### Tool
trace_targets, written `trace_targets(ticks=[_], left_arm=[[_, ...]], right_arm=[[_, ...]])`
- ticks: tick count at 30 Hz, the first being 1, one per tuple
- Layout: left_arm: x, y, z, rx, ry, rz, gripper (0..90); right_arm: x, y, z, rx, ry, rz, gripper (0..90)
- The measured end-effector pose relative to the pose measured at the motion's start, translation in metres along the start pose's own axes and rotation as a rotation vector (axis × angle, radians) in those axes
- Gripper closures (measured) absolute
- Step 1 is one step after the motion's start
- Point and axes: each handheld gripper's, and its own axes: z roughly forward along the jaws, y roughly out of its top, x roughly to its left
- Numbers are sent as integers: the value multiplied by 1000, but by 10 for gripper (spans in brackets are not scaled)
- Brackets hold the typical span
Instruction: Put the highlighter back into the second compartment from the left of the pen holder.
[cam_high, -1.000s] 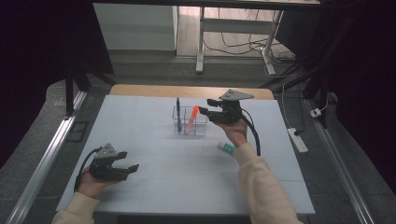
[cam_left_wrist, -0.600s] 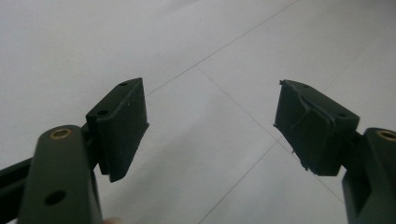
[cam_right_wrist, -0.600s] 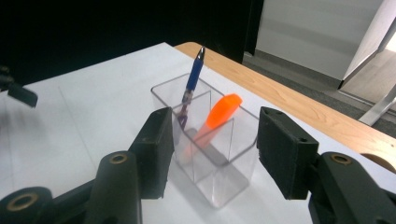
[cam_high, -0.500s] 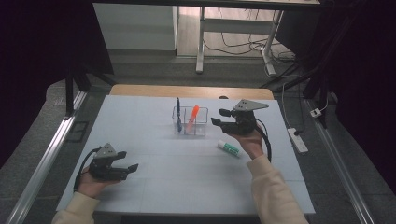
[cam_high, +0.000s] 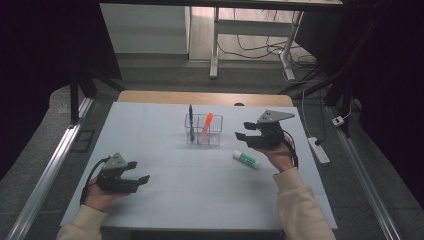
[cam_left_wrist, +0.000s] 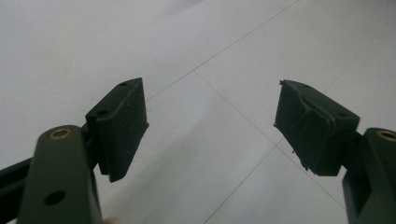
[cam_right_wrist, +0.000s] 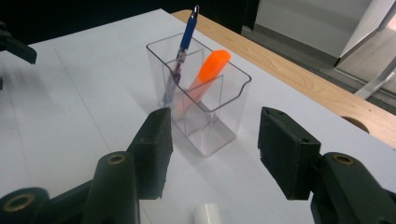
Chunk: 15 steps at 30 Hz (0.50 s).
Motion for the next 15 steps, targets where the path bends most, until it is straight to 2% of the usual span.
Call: trace_targets(ticks=[7,15], left_arm=[[0,0,0,1,2,1,249],[0,0,-1,1,1,5,249]], right_arm=[[-3,-3,-6,36,9,-4,447],[-8,-8,-6,118,15,7,439]])
